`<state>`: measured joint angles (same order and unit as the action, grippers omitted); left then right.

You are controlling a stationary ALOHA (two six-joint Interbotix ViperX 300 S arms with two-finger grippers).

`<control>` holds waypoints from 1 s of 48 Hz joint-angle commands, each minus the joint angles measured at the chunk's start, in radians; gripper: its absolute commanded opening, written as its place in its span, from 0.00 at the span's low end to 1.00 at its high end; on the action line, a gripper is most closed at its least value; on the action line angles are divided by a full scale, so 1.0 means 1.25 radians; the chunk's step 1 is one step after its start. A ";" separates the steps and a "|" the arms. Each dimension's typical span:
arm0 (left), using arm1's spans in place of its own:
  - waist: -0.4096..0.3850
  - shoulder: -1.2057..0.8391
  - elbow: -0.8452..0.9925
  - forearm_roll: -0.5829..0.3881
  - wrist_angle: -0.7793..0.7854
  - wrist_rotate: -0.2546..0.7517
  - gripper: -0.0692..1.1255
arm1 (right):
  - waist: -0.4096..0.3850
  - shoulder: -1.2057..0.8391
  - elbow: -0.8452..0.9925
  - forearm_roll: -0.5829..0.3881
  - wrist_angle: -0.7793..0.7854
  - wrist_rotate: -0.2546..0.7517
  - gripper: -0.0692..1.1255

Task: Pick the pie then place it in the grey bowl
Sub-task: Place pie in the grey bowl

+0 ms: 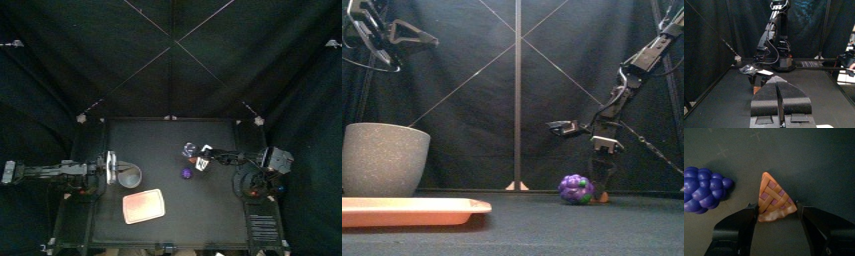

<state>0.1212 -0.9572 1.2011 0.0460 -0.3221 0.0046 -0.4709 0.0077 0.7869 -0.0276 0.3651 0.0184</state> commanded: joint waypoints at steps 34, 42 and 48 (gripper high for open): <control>0.007 0.004 -0.012 0.000 -0.012 0.000 0.08 | 0.066 -0.195 -0.097 0.016 -0.081 0.000 0.61; 0.006 0.004 -0.012 0.000 -0.020 0.000 0.08 | 0.148 -0.205 -0.110 0.037 -0.252 0.000 0.61; 0.007 0.004 -0.012 -0.001 -0.022 0.000 0.08 | 0.200 -0.178 -0.106 0.063 -0.409 0.001 0.61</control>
<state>0.1273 -0.9572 1.2011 0.0445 -0.3375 0.0046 -0.2500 -0.2163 0.6734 0.0337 -0.0383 0.0153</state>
